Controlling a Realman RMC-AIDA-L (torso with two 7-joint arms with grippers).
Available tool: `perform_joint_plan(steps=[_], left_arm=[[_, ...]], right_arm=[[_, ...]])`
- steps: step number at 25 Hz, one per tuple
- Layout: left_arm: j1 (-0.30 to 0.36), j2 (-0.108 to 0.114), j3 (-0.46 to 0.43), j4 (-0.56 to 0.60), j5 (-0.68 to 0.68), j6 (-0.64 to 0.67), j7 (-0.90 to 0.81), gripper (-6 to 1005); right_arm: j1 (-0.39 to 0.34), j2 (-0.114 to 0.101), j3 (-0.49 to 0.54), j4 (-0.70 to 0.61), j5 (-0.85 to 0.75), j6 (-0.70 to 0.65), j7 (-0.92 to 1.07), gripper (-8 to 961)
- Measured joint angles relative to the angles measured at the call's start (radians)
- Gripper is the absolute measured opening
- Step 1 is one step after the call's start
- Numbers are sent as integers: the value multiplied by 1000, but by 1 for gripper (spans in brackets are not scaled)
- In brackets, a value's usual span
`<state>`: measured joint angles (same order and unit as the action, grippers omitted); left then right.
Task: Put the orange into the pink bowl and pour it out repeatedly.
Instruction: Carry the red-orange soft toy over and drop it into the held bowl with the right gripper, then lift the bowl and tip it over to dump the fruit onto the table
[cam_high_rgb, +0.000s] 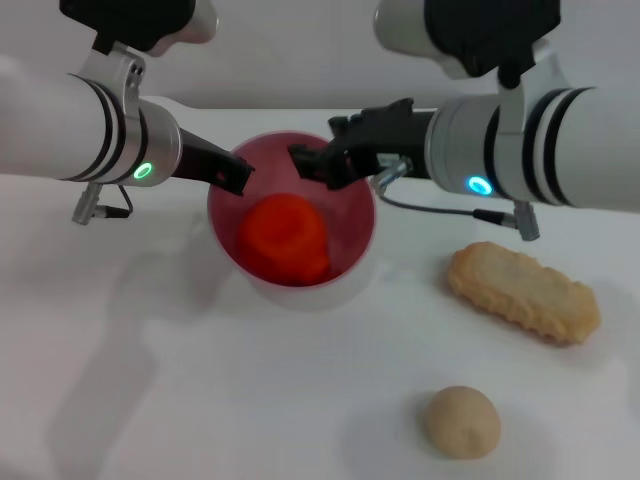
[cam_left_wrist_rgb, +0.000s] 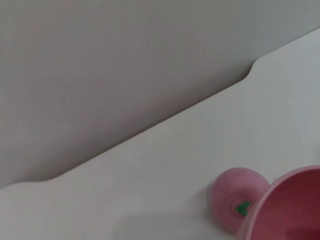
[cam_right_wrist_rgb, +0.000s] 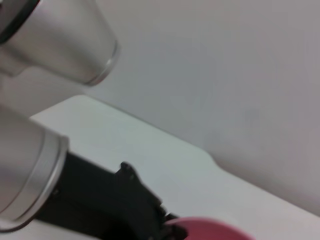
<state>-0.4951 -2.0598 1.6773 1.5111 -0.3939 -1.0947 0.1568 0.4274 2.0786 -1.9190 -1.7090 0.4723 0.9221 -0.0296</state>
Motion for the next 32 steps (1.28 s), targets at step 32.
perform_joint_plan(steps=[32], left_arm=[[90,-10,681,41,1043,239,85,67]], right_arm=[[-193,-4,381,66,3,73,4,563]])
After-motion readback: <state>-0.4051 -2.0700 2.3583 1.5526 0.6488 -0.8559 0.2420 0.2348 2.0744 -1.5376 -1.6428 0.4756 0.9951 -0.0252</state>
